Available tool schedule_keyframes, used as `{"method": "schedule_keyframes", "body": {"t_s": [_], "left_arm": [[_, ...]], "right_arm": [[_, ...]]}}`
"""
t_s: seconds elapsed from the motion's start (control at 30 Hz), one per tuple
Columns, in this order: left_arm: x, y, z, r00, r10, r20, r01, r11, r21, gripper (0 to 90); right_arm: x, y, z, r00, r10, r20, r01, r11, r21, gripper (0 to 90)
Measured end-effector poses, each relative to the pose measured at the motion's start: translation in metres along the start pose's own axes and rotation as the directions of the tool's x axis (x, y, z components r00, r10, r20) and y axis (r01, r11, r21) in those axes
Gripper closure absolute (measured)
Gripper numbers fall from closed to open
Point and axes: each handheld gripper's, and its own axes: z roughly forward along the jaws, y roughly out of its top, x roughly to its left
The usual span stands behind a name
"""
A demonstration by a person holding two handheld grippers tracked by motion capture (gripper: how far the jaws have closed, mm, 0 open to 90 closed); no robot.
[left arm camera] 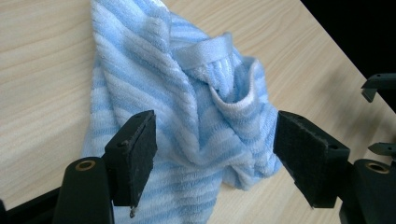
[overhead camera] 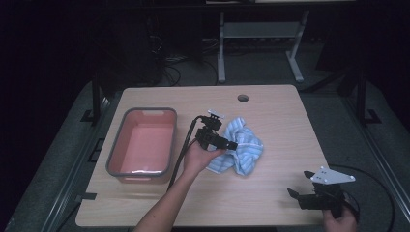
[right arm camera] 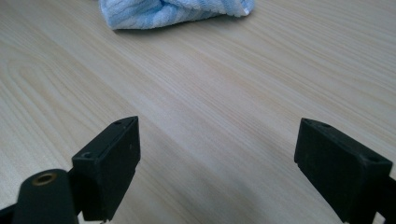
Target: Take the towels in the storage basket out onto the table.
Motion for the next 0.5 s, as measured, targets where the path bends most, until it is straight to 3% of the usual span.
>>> {"method": "schedule_keyframes", "body": {"t_s": [0.33,0.5], "left_arm": [[0.001,-0.008,-0.009,0.9997,-0.015,0.019,0.015,0.9994,-0.032,26.6],[0.002,-0.014,-0.015,0.9998,-0.002,0.017,0.003,0.9996,-0.026,26.6]], "right_arm": [[0.001,0.000,-0.001,1.0000,0.000,0.004,0.000,1.000,-0.002,13.7],[0.002,0.001,0.002,1.0000,-0.004,0.002,0.004,1.000,0.005,13.7]]}}
